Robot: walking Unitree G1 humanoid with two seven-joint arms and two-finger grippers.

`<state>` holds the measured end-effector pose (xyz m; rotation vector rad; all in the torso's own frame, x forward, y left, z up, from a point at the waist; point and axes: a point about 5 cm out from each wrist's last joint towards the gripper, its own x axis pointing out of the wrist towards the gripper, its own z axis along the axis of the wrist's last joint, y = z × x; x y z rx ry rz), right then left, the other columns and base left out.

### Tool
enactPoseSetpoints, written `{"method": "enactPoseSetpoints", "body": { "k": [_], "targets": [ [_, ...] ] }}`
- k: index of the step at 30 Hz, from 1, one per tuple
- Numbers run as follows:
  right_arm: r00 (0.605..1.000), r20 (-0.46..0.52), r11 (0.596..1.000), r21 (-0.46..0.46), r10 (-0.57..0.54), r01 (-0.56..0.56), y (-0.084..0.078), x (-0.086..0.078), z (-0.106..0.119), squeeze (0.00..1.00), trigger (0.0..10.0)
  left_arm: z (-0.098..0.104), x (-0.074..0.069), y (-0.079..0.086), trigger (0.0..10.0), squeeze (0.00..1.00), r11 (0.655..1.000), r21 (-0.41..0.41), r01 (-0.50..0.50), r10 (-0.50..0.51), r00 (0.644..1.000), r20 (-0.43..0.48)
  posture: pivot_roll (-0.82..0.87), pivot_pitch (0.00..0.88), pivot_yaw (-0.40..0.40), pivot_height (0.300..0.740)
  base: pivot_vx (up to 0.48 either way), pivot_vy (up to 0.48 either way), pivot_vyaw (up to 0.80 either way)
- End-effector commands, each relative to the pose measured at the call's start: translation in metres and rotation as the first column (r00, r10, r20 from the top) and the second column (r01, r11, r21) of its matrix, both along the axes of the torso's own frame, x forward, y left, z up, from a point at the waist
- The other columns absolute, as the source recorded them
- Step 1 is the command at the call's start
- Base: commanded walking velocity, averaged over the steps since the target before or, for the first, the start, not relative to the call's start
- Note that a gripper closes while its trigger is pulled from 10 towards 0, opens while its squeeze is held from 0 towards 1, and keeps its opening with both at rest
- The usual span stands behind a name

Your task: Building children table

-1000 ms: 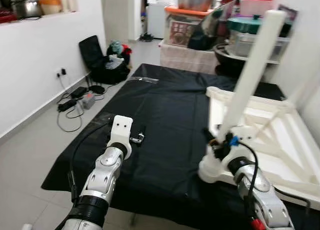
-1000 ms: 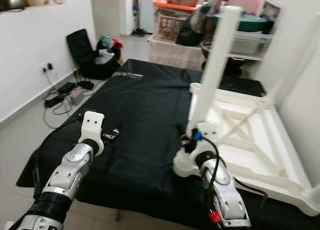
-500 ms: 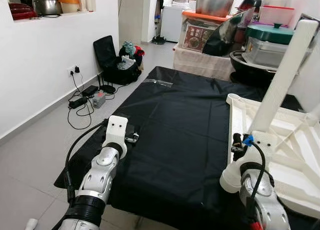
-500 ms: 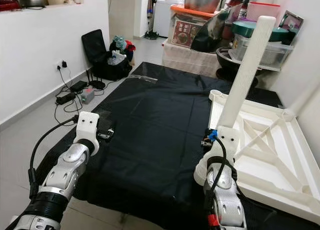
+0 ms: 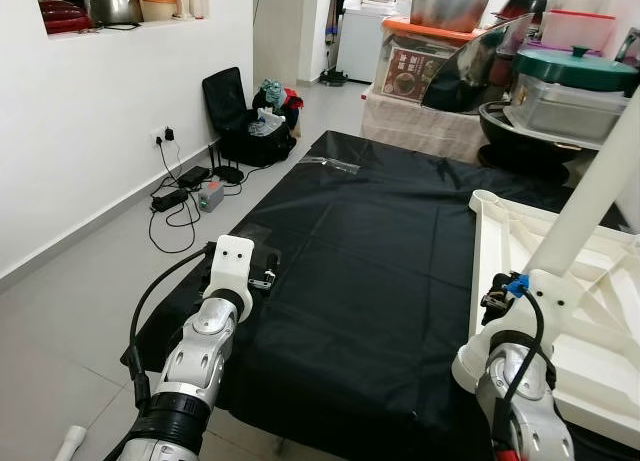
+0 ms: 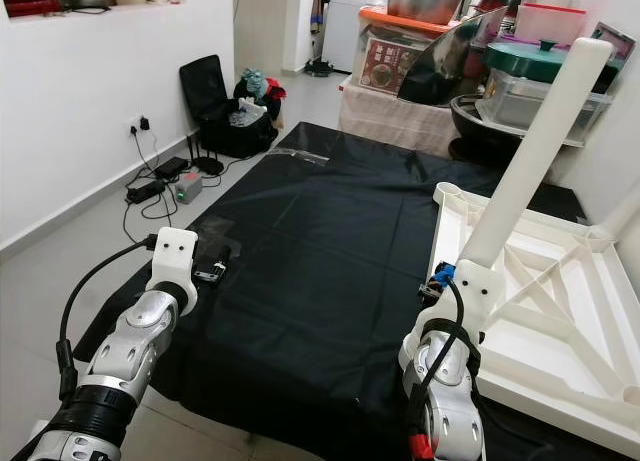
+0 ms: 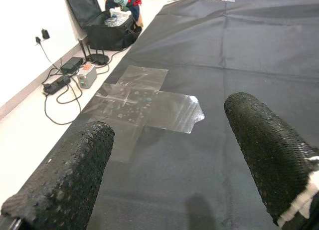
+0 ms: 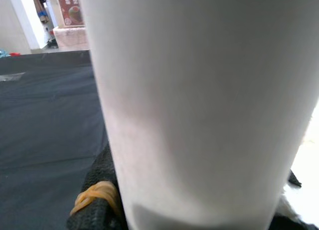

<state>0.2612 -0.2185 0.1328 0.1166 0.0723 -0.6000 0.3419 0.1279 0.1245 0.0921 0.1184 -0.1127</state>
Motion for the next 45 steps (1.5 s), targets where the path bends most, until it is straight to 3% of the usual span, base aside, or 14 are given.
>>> {"method": "enactPoseSetpoints", "body": {
  "k": [1, 7, 19, 35, 45],
  "targets": [
    [0.965, -0.183, 0.981, 0.012, -0.19, 0.195, -0.029, -0.022, -0.032, 0.0, 10.0, -0.002, 0.0, -0.001, 10.0, 0.0, 1.0, 0.019, 0.003, -0.003, 1.0, -0.006, 0.01, 0.0, -0.06, 0.74, 0.0, 0.0, 0.0],
    [0.96, -0.141, 0.971, -0.022, -0.241, 0.24, -0.031, -0.028, -0.027, 0.0, 10.0, -0.003, 0.0, -0.001, 10.0, 0.0, 1.0, 0.021, 0.003, -0.002, 1.0, -0.009, 0.0, 0.0, -0.058, 0.74, 0.0, 0.0, 0.0],
    [0.984, -0.008, 0.984, 0.01, -0.179, 0.179, -0.024, -0.024, -0.01, 0.0, 10.0, -0.004, 0.0, 0.0, 10.0, 0.0, 1.0, 0.028, 0.0, 0.0, 1.0, -0.01, 0.0, 0.0, -0.053, 0.74, 0.0, 0.0, 0.0],
    [0.981, -0.001, 0.981, 0.012, -0.195, 0.195, -0.026, -0.034, -0.009, 0.0, 10.0, -0.006, 0.0, 0.001, 10.0, 0.0, 0.999, 0.037, 0.003, -0.002, 1.0, -0.015, -0.01, 0.0, -0.046, 0.74, 0.0, 0.0, 0.0],
    [0.983, 0.03, 0.983, -0.008, -0.181, 0.181, -0.026, -0.031, -0.005, 0.0, 10.0, -0.007, 0.0, 0.0, 10.0, 0.0, 0.999, 0.039, 0.002, -0.001, 1.0, -0.016, -0.01, 0.0, -0.046, 0.74, 0.0, 0.0, 0.0]
  ]
}}
